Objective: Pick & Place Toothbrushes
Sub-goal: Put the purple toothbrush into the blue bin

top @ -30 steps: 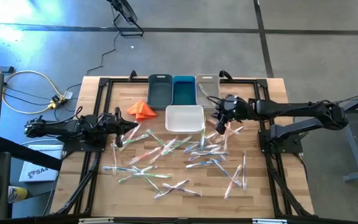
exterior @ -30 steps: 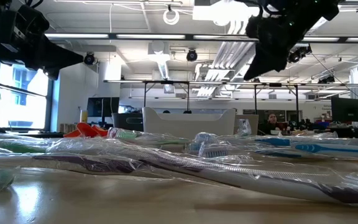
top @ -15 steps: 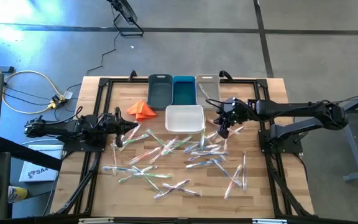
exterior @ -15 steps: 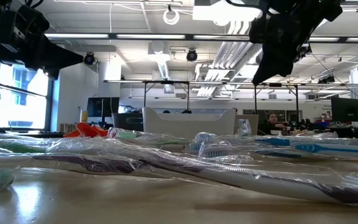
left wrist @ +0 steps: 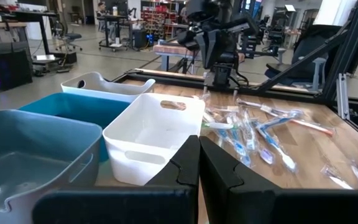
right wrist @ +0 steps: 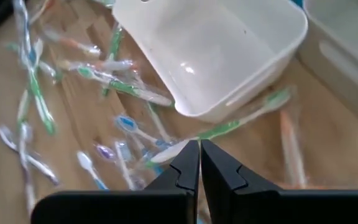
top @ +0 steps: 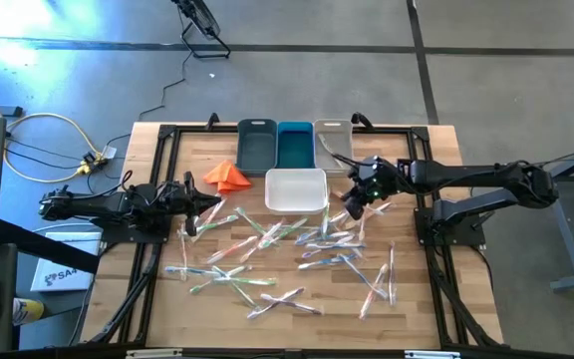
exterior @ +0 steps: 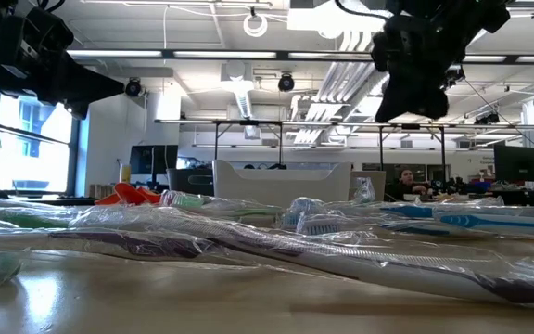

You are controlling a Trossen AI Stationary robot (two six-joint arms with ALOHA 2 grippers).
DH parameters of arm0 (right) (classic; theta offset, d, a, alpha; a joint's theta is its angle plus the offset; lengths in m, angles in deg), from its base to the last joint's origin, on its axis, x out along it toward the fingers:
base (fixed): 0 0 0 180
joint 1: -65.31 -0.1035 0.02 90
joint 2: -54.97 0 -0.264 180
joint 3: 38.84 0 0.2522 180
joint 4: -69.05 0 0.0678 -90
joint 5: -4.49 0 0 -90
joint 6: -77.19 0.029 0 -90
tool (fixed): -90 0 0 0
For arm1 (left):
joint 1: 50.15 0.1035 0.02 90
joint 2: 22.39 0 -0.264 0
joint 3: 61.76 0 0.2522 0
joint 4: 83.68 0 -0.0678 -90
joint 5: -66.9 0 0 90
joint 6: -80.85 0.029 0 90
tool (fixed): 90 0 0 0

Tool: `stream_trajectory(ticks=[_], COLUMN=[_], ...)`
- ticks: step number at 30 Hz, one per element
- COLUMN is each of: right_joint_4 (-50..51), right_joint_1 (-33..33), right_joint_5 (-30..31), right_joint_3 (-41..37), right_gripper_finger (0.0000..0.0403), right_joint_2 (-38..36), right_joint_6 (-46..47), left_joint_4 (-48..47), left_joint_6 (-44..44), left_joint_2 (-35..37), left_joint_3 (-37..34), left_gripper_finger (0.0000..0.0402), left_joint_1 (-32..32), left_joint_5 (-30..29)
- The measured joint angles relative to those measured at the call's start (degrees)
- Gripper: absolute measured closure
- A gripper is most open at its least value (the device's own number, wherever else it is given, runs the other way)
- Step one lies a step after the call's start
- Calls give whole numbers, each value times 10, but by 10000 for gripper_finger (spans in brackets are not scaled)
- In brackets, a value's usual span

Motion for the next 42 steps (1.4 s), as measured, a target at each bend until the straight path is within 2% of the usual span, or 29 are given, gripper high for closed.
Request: stream_trajectory(ticks=[5, 14, 18, 24, 35, 38, 42], right_joint_4=[54, 224, 254, 283, 304, 304, 303], right_joint_1=[-9, -65, -90, -124, -175, -185, -196], right_joint_5=[-20, 40, 39, 39, 39, 30, 11], right_joint_3=[0, 0, 0, 0, 0, 0, 0], right_gripper_finger=[395, 395, 395, 395, 395, 395, 395], right_joint_2=[0, 0, 0, 0, 0, 0, 0], right_joint_6=[84, 281, 374, 451, 505, 496, 438], left_joint_4=[0, -2, -2, -3, -3, -3, -3], left_joint_6=[0, 21, 21, 20, 33, 35, 35], left_joint_2=[0, 0, 0, 0, 0, 0, 0], left_joint_3=[0, 0, 0, 0, 0, 0, 0], left_gripper_finger=[402, 402, 402, 402, 402, 402, 402], left_joint_1=[0, 0, 0, 0, 0, 0, 0], left_joint_5=[0, 0, 0, 0, 0, 0, 1])
